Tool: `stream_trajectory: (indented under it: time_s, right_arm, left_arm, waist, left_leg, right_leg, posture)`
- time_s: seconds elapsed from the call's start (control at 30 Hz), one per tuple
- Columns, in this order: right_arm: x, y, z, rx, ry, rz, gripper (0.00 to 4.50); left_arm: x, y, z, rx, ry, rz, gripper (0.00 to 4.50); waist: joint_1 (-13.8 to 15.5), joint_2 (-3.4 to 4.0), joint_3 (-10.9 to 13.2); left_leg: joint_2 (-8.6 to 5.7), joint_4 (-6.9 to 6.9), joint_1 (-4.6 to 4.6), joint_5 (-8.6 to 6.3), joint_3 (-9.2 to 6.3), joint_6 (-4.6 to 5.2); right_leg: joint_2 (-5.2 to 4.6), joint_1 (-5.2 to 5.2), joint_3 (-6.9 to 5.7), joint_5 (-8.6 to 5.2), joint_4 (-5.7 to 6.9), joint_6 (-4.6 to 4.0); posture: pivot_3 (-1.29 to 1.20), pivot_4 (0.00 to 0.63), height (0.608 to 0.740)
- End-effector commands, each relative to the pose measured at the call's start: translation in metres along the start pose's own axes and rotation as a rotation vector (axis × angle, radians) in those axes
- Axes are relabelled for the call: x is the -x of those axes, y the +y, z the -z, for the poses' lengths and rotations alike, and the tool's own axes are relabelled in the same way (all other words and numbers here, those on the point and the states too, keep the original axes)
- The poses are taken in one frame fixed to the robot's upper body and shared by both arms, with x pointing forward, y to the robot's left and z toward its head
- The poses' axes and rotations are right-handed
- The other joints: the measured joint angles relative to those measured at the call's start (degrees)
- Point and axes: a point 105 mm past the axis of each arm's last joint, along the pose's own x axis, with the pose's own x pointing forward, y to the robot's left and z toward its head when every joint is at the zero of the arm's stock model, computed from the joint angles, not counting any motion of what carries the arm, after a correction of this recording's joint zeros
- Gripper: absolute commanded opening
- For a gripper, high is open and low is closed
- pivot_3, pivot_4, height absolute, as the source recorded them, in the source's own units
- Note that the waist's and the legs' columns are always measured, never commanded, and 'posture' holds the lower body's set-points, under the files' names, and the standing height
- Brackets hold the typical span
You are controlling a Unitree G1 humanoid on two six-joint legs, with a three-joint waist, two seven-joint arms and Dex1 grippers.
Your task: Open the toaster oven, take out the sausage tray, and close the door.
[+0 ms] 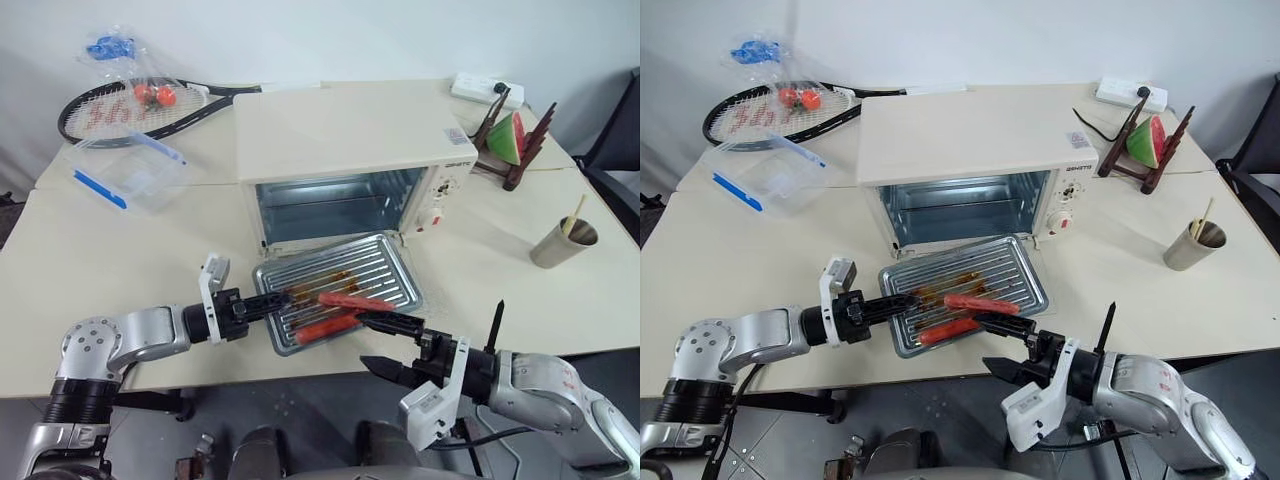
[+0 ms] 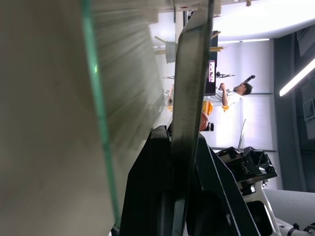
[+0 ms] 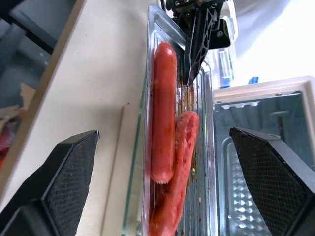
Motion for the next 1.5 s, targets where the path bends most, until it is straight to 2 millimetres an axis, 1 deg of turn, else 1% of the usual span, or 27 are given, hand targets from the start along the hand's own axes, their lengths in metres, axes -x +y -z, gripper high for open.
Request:
stream_trajectory:
  time_s: [0.03,0.1,0.17,0.27,0.37,0.47,0.53,0.63,0.67,0.73,0.77,0.8,0.83,0.9,0.93,1.07,1.2,1.23,1.27,1.33,1.4,1.47,1.5]
  right_arm:
    - [0.007,-0.006,-0.001,-0.016,-0.019,0.008,4.46]
    - [0.011,-0.007,0.001,-0.075,-0.021,-0.006,4.46]
    - [0.021,-0.007,0.002,-0.19,-0.024,-0.037,4.46]
    - [0.035,-0.012,0.004,-0.314,-0.039,-0.063,4.46]
    - [0.054,-0.017,0.021,-0.429,0.018,-0.079,4.46]
    - [0.068,-0.016,0.033,-0.538,0.057,-0.089,4.46]
    - [0.074,-0.013,0.038,-0.579,0.071,-0.109,4.46]
    - [0.076,-0.011,0.041,-0.621,0.071,-0.136,4.46]
    - [0.082,-0.011,0.056,-0.641,0.104,-0.139,4.46]
    - [0.089,-0.01,0.078,-0.67,0.15,-0.136,4.46]
    - [0.091,-0.012,0.087,-0.673,0.166,-0.124,4.46]
    - [0.09,-0.013,0.092,-0.671,0.17,-0.118,4.46]
    - [0.091,-0.016,0.102,-0.669,0.181,-0.106,4.46]
    - [0.086,-0.018,0.119,-0.667,0.189,-0.093,4.46]
    - [0.082,-0.018,0.127,-0.668,0.188,-0.093,4.46]
    - [0.07,-0.012,0.143,-0.672,0.186,-0.102,4.46]
    - [0.062,-0.007,0.15,-0.685,0.175,-0.095,4.46]
    - [0.059,-0.006,0.149,-0.711,0.146,-0.079,4.09]
    - [0.058,-0.005,0.149,-0.728,0.124,-0.067,3.92]
    - [0.058,0.005,0.151,-0.744,0.136,-0.107,3.28]
    - [0.059,0.014,0.154,-0.745,0.15,-0.144,2.57]
    - [0.057,0.016,0.156,-0.746,0.148,-0.154,1.9]
    - [0.056,0.017,0.157,-0.747,0.148,-0.155,1.49]
  left_arm:
    - [-0.001,-0.01,-0.001,0.004,0.018,0.057,0.0]
    - [-0.001,-0.008,-0.003,0.013,0.015,0.054,0.0]
    - [0.002,-0.008,-0.003,0.017,0.019,0.054,0.0]
    - [0.007,-0.008,-0.001,0.016,0.029,0.059,0.0]
    - [0.015,-0.01,-0.003,0.021,0.005,0.088,0.0]
    - [0.024,-0.01,-0.002,0.033,0.0,0.098,0.0]
    - [0.03,-0.009,-0.001,0.043,-0.001,0.102,0.0]
    - [0.037,-0.006,-0.003,0.06,-0.009,0.092,0.0]
    - [0.045,-0.004,-0.003,0.065,-0.03,0.082,0.0]
    - [0.057,0.0,-0.003,0.078,-0.064,0.067,0.0]
    - [0.061,0.0,-0.001,0.082,-0.074,0.065,0.0]
    - [0.064,0.001,0.0,0.084,-0.078,0.065,0.0]
    - [0.07,0.0,0.002,0.079,-0.092,0.068,0.0]
    - [0.082,0.001,0.007,0.078,-0.119,0.05,0.0]
    - [0.089,0.001,0.009,0.08,-0.141,0.043,0.0]
    - [0.108,0.001,0.014,0.073,-0.212,0.025,0.0]
    - [0.12,0.0,0.023,0.063,-0.283,0.02,0.0]
    - [0.124,0.0,0.026,0.062,-0.314,0.014,0.0]
    - [0.126,0.001,0.028,0.06,-0.335,0.009,0.0]
    - [0.131,0.002,0.03,0.056,-0.389,0.001,0.0]
    - [0.135,0.001,0.034,0.047,-0.44,-0.003,0.0]
    - [0.138,0.0,0.038,0.039,-0.473,-0.014,0.0]
    - [0.14,-0.001,0.04,0.035,-0.488,-0.016,0.0]
  waist:
    - [0.2,0.0,0.0]
    - [0.3,0.0,0.0]
    - [0.5,0.0,0.0]
    - [0.4,-0.01,0.0]
    - [0.4,-0.01,0.0]
    - [0.4,-0.03,0.0]
    - [0.4,-0.02,0.0]
    - [0.5,-0.02,0.0]
    - [0.5,-0.02,0.0]
    - [0.1,-0.03,0.0]
    - [0.0,-0.04,0.0]
    - [0.0,-0.04,0.0]
    - [0.0,0.01,0.0]
    - [-0.2,0.12,0.1]
    - [0.2,0.11,0.1]
    - [-0.1,0.13,0.1]
    - [0.2,0.2,0.2]
    - [0.1,0.2,0.2]
    - [0.0,0.2,0.2]
    - [0.1,0.22,0.2]
    - [0.1,0.21,0.2]
    - [0.0,0.21,0.2]
    - [0.0,0.21,0.2]
  left_leg:
    - [0.0,0.0,0.0,0.0,0.0,0.0]
    - [0.0,0.02,0.0,0.0,0.0,0.0]
    - [0.0,0.04,0.0,0.0,0.01,0.0]
    - [-0.02,0.05,0.0,-0.02,-0.01,0.03]
    - [-0.02,0.04,0.01,-0.02,-0.07,0.04]
    - [-0.02,0.03,0.02,-0.02,-0.19,0.05]
    - [-0.02,0.03,0.02,-0.02,-0.23,0.05]
    - [-0.02,0.03,0.02,-0.03,-0.23,0.06]
    - [-0.02,0.04,0.02,-0.03,-0.23,0.06]
    - [-0.02,0.07,0.02,-0.04,-0.23,0.07]
    - [-0.02,0.07,0.05,-0.05,-0.18,0.09]
    - [-0.02,0.04,0.06,-0.07,-0.15,0.11]
    - [-0.01,0.03,0.08,-0.07,-0.14,0.11]
    - [0.0,0.0,0.08,-0.07,-0.12,0.1]
    - [0.0,-0.03,0.08,-0.07,-0.08,0.1]
    - [0.02,0.02,0.08,-0.08,0.2,0.05]
    - [0.02,0.0,0.07,-0.09,0.25,0.03]
    - [0.02,0.01,0.06,-0.09,0.25,0.03]
    - [0.02,0.02,0.06,-0.1,0.25,0.02]
    - [0.02,0.03,0.07,-0.1,0.24,0.02]
    - [0.01,0.04,0.07,-0.1,0.25,0.02]
    - [0.02,0.06,0.06,-0.1,0.26,0.02]
    - [0.02,0.06,0.07,-0.11,0.26,0.02]
  right_leg:
    - [0.0,0.0,0.02,0.0,-0.01,0.0]
    - [0.0,0.0,0.02,0.0,0.0,0.0]
    - [0.0,0.03,-0.01,0.0,0.0,0.0]
    - [0.0,0.07,0.01,0.0,-0.02,0.0]
    - [0.0,0.06,0.0,0.0,-0.01,0.0]
    - [0.0,0.07,-0.01,0.0,-0.02,-0.01]
    - [0.0,0.06,0.0,0.0,-0.02,-0.01]
    - [0.0,0.06,0.0,0.0,-0.02,-0.01]
    - [0.0,0.06,0.01,0.0,-0.02,-0.01]
    - [0.0,0.08,0.03,0.0,-0.04,-0.01]
    - [0.0,0.07,0.1,0.0,-0.06,-0.01]
    - [0.0,0.07,0.14,0.0,-0.06,-0.01]
    - [0.0,0.04,0.13,-0.01,-0.04,-0.02]
    - [0.0,-0.02,0.15,-0.01,-0.01,-0.03]
    - [0.0,-0.05,0.17,-0.01,0.01,-0.03]
    - [0.03,-0.07,0.25,-0.02,0.01,-0.04]
    - [0.03,-0.09,0.25,-0.02,0.02,-0.05]
    - [0.03,-0.08,0.25,-0.02,0.02,-0.05]
    - [0.03,-0.07,0.27,-0.02,0.0,-0.05]
    - [0.03,-0.07,0.25,-0.02,0.01,-0.05]
    - [0.03,-0.06,0.26,-0.03,0.01,-0.05]
    - [0.02,-0.04,0.27,-0.03,-0.01,-0.05]
    - [0.03,-0.05,0.29,-0.03,-0.01,-0.05]
  posture:
    - [0.0,0.15,0.74]
    - [0.0,0.15,0.74]
    - [0.0,0.15,0.74]
    - [0.0,0.15,0.74]
    - [0.0,0.15,0.74]
    - [0.0,0.15,0.74]
    - [0.0,0.15,0.74]
    - [0.0,0.15,0.74]
    - [0.0,0.15,0.74]
    - [0.0,0.15,0.74]
    - [0.0,0.15,0.74]
    - [0.0,0.15,0.74]
    - [0.0,0.15,0.74]
    - [0.0,0.15,0.74]
    - [0.0,0.15,0.74]
    - [0.0,0.15,0.74]
    - [0.0,0.15,0.74]
    - [0.0,0.15,0.74]
    - [0.0,0.15,0.74]
    - [0.0,0.15,0.74]
    - [0.0,0.15,0.74]
    - [0.0,0.15,0.74]
    - [0.0,0.15,0.74]
